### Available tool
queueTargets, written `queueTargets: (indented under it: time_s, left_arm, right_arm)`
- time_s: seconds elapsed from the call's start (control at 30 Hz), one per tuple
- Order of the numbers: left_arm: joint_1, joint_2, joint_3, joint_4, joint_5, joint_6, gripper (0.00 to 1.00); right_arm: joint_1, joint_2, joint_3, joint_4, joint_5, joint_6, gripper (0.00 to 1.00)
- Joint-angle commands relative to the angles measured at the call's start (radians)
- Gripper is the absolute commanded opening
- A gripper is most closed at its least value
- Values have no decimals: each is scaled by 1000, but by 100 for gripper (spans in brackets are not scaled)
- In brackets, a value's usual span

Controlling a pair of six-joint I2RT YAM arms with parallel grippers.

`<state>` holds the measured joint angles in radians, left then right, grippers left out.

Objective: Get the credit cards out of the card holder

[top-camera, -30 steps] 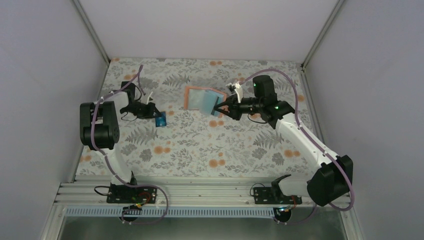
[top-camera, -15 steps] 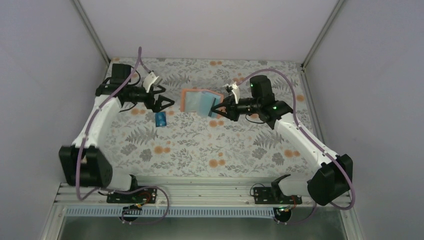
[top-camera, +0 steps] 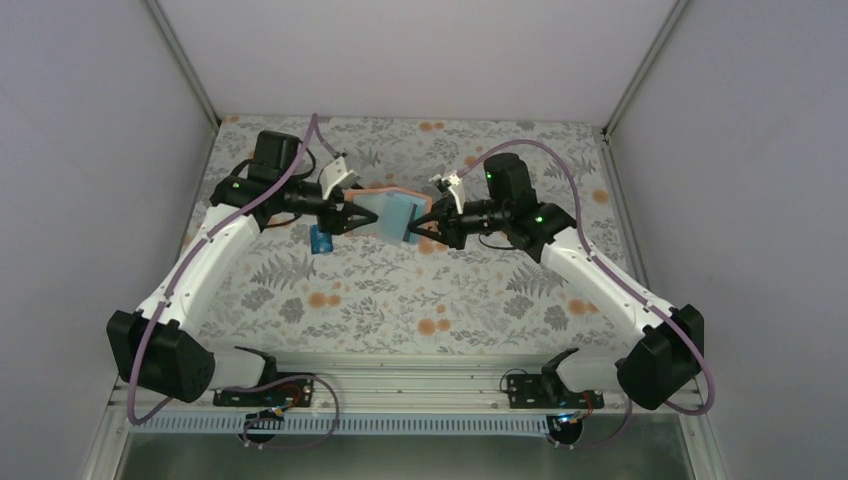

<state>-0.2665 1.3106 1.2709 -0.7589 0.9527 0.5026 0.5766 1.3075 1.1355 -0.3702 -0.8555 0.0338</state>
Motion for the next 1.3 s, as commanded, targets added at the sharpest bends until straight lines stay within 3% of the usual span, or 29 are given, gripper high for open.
queueTargets:
  time_s: [0.0,0.03,0.07,0.3,0.43,0.63,0.7,0.87,0.9,0.93,1.07,1.27]
  left_arm:
    - [-23,13,34,25,-43,-44,14]
    - [-24,15,39,26,-40,-56,4]
    - [-28,12,40,26,-30,-58,3]
    - [-104,-5,59,-2,60,-32,3]
    - [-107,-6,77,-37,108,-1,2]
    - [-106,-11,95,-46,106,7,2]
    - [-105,-8,98,-43,103,4,2]
    - [-95,-7,108,-29,69,-13,3]
    - [-95,-9,103,-25,53,-12,8]
    - [-96,-13,95,-20,44,-11,19]
    - [-122,-30,55,40,-48,-58,97]
    - [-198,-9,65,79,-256,-97,100]
  right_arm:
    - [17,-21,33,48,7,-4,7]
    - [20,-24,29,56,14,-5,9]
    - [23,-28,23,66,33,-2,11]
    - [73,-29,-12,230,246,68,26]
    - [107,-36,-21,292,261,63,39]
    - [123,-51,-26,286,248,38,48]
    - [123,-52,-29,275,229,35,43]
    - [123,-73,-50,263,236,49,9]
    - [123,-74,-50,261,248,56,5]
    - [123,-73,-48,257,261,66,4]
    - [124,-53,-27,255,275,108,4]
    - [141,-3,20,259,307,172,4]
